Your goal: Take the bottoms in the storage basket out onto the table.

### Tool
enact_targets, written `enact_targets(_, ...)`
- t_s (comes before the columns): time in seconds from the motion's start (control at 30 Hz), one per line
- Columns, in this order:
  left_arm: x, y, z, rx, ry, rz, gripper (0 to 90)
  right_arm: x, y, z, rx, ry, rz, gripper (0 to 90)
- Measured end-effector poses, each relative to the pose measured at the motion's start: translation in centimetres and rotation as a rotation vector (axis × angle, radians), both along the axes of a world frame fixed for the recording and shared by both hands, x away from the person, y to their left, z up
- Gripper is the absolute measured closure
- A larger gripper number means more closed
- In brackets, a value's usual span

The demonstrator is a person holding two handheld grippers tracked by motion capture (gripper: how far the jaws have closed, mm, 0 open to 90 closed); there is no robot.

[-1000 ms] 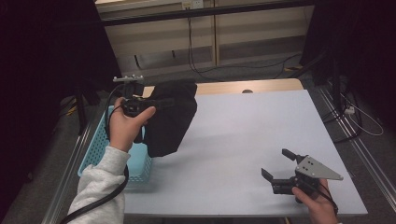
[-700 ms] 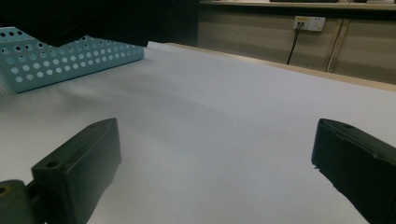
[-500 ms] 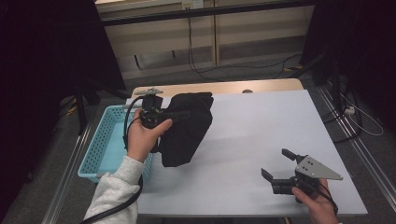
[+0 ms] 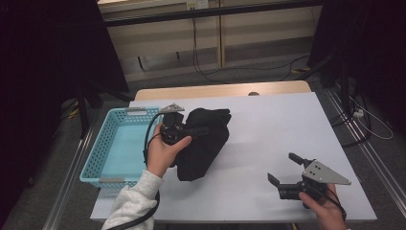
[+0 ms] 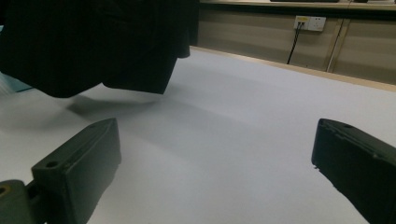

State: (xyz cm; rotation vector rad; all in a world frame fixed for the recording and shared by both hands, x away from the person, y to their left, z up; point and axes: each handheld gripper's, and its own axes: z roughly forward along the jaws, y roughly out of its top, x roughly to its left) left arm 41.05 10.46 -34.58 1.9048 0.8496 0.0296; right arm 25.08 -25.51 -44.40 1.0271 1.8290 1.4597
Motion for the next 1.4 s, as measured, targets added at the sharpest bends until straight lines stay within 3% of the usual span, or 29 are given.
enact_targets(0.13, -0.3, -1.2, -2.0, 0.006, 0.018, -0.010, 69.9, 0.0, 0.0, 0.0, -0.002, 0.001, 0.001, 0.7)
enact_targets(0.47, -0.5, -2.6, -4.9, 0.048, 0.012, -0.027, 67.3, 0.0, 0.2, -0.1, -0.008, 0.001, 0.002, 0.7)
enact_targets(0.57, -0.5, -2.8, -5.7, 0.068, -0.002, -0.034, 60.9, 0.1, 0.5, -0.1, -0.011, 0.004, 0.013, 0.8)
enact_targets(0.63, -0.4, -2.8, -5.9, 0.072, -0.020, -0.035, 49.0, 0.1, 0.7, -0.1, -0.018, 0.002, 0.018, 0.8)
enact_targets(0.73, -0.4, -2.6, -5.9, 0.078, -0.047, -0.031, 32.5, 0.1, 0.7, -0.1, -0.026, 0.002, 0.018, 0.8)
enact_targets(0.87, -0.6, -1.3, -5.2, 0.065, -0.105, -0.006, 22.2, 0.3, 0.7, -0.1, -0.008, 0.010, 0.010, 0.7)
enact_targets(1.03, -0.2, -0.2, -4.6, 0.070, -0.109, 0.025, 17.3, 0.9, 1.4, 0.0, -0.017, 0.026, 0.011, 1.1)
enact_targets(1.1, -0.2, 0.3, -4.4, 0.062, -0.108, 0.038, 16.5, 1.3, 1.9, 0.0, -0.041, 0.036, 0.011, 1.5)
enact_targets(1.13, -0.1, 0.7, -4.4, 0.079, -0.110, 0.049, 16.2, 1.7, 2.5, 0.0, -0.060, 0.045, 0.007, 1.9)
enact_targets(1.3, -0.1, 1.4, -4.5, 0.083, -0.107, 0.063, 15.9, 2.5, 3.7, 0.0, -0.086, 0.076, -0.001, 2.7)
enact_targets(1.4, -0.2, 1.7, -4.3, 0.081, -0.109, 0.071, 15.2, 3.2, 4.8, -0.1, -0.112, 0.084, 0.021, 5.2)
